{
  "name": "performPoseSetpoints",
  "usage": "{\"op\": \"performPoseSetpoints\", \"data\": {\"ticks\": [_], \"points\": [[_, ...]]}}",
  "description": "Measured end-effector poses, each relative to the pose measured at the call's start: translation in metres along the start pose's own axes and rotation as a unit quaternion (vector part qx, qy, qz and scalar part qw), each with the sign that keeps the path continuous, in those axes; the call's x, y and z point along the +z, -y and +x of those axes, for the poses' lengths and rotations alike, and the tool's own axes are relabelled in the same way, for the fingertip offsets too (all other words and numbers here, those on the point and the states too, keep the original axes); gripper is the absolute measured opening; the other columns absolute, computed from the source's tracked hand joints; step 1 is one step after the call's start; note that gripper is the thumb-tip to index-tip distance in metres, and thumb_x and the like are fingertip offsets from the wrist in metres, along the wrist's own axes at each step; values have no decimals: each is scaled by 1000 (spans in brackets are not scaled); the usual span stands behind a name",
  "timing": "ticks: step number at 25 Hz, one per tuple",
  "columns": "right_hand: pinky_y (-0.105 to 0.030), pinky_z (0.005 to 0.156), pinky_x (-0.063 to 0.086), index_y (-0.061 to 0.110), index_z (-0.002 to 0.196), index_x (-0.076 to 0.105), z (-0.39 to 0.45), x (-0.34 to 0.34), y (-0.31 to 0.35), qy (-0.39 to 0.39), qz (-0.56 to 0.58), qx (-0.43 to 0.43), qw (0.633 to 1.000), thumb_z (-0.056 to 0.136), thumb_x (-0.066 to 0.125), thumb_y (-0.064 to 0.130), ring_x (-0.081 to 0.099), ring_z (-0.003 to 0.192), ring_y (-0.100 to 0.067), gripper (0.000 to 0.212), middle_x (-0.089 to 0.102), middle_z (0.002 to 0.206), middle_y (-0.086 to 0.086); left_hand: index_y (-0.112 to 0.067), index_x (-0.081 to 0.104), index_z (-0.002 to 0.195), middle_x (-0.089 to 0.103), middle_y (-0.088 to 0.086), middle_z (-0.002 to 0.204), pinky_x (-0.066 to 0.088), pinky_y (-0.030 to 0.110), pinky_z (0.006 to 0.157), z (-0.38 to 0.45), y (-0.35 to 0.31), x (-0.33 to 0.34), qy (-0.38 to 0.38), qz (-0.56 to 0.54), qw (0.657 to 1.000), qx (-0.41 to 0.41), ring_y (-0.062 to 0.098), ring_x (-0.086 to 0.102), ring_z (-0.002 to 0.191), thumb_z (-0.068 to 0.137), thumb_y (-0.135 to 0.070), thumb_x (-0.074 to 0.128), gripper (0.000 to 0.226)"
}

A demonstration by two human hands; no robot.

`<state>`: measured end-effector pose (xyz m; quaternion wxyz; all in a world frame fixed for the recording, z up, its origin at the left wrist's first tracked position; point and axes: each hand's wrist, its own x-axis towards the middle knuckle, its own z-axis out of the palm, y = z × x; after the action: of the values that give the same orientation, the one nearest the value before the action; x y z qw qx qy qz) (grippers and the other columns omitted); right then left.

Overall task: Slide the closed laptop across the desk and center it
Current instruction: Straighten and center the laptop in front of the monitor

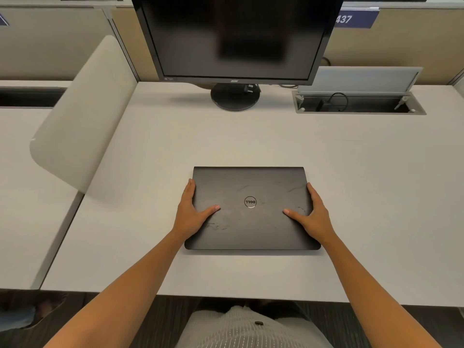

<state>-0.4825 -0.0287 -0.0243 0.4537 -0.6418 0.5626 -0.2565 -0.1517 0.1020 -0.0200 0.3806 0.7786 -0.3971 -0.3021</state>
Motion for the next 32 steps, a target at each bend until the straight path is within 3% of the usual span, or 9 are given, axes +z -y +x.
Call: {"op": "performPoseSetpoints", "data": {"ticks": [4,9,23,32], "points": [[-25,105,35,34,157,25,-7,-1,-4,0,-2,-1,1000,67,88,49,38,128,1,111,37,149,23,-21,18,162,20,-8,168,21,31,123,-7,3,1,0,-5,1000,1,12,22,153,76,-46,85,112],[-25,105,35,32,157,26,-9,-1,-4,-2,-6,-1,1000,68,89,45,39,128,0,110,37,156,13,-21,18,162,20,-8,168,21,32,124,-8,4,1,-2,-4,1000,3,12,21,153,76,-45,85,112],[-24,106,32,32,158,22,-5,-2,-5,12,-10,-5,1000,70,86,48,35,130,0,110,34,159,12,-22,17,162,21,-9,167,21,28,121,-6,7,2,3,-1,1000,-1,11,22,152,75,-48,85,114],[-24,106,34,29,158,25,-3,-1,-10,-7,-8,-11,1000,68,88,47,40,141,-16,112,37,159,9,-23,20,161,23,-12,166,20,22,118,-4,6,1,-3,-12,1000,-3,7,24,151,71,-45,89,116]]}}
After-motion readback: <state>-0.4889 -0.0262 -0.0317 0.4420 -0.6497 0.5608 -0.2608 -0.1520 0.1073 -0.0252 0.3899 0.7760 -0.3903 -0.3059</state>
